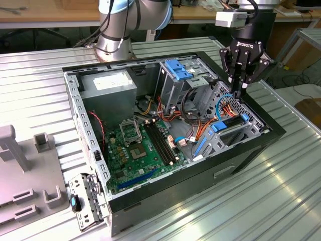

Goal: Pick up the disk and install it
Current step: 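Insert the second disk wire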

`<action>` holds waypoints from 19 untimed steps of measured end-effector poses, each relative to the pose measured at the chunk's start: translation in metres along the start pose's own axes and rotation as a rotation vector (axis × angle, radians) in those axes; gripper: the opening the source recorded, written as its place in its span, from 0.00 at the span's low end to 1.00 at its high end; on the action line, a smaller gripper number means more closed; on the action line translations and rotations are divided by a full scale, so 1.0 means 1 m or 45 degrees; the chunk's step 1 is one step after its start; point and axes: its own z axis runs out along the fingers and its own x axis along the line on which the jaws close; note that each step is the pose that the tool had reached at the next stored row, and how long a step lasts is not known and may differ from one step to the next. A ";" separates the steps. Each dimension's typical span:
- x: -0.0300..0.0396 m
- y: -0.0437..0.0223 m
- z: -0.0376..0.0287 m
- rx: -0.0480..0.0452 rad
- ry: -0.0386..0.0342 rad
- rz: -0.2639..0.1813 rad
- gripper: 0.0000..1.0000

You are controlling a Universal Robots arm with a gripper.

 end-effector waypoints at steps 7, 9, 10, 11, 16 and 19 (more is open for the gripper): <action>-0.0009 0.0000 0.0032 0.000 0.0002 0.000 0.16; -0.0005 0.0000 0.0036 0.000 0.0000 0.000 0.16; -0.0001 0.0000 0.0038 0.000 0.0000 0.000 0.16; 0.0008 0.0000 0.0042 0.000 0.0001 0.000 0.16; 0.0113 0.0006 0.0087 0.000 -0.0430 0.000 0.16; 0.0150 0.0014 0.0104 0.000 -0.1064 0.001 0.16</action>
